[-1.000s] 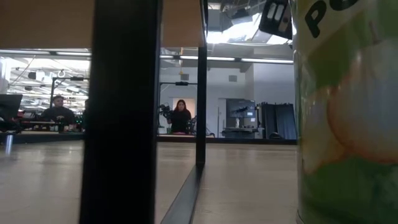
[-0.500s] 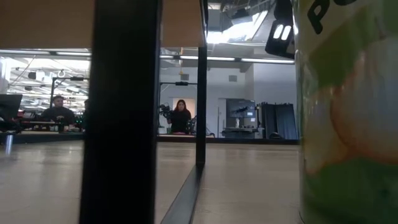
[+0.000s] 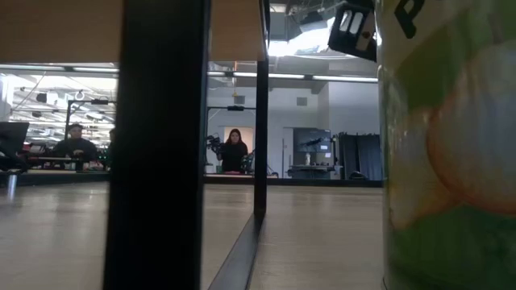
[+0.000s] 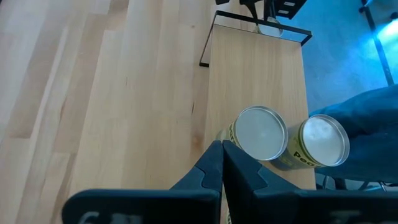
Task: Pick and place cans onto a shelf
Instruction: Put the canned pears on the shelf
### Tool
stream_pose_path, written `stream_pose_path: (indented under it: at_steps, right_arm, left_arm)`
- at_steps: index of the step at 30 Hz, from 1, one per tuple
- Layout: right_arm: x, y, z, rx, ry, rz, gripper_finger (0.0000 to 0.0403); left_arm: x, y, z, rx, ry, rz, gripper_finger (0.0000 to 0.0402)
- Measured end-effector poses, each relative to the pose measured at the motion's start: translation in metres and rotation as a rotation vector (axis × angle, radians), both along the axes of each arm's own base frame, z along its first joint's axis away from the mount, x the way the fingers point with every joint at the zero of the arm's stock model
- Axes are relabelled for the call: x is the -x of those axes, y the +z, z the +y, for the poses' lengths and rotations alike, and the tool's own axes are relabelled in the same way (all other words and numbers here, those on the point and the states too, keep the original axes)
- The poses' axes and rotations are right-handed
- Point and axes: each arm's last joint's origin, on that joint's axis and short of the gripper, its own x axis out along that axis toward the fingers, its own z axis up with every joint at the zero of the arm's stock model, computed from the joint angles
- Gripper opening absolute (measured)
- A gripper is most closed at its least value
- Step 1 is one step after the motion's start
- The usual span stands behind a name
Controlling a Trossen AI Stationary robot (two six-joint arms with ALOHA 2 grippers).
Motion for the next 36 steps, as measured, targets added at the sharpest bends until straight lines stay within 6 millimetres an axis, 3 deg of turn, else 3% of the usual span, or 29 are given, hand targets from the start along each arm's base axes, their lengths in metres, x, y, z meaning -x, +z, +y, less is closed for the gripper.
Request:
stream_pose_path:
  at_steps: [10, 22, 25, 29, 36]
  right_arm:
    - [0.003, -0.006, -0.001, 0.014, -0.001, 0.043, 0.0078]
    - [-0.002, -0.027, 0.004, -0.023, 0.037, 0.112, 0.0078]
    - [-0.002, -0.027, 0.003, -0.003, 0.026, 0.102, 0.0063]
    - [-0.003, -0.027, 0.003, 0.003, 0.004, 0.103, 0.0012]
    - [-0.005, -0.020, 0.001, 0.061, -0.046, 0.089, 0.0003]
  left_arm:
    - [0.000, 0.000, 0.000, 0.001, -0.001, 0.000, 0.0000]
    - [0.000, 0.000, 0.000, 0.001, -0.001, 0.001, 0.0000]
    - [0.000, 0.000, 0.000, 0.001, -0.001, 0.000, 0.0000]
    - [0.000, 0.000, 0.000, 0.001, 0.000, 0.001, 0.0000]
    - [0.000, 0.000, 0.000, 0.001, 0.000, 0.001, 0.0000]
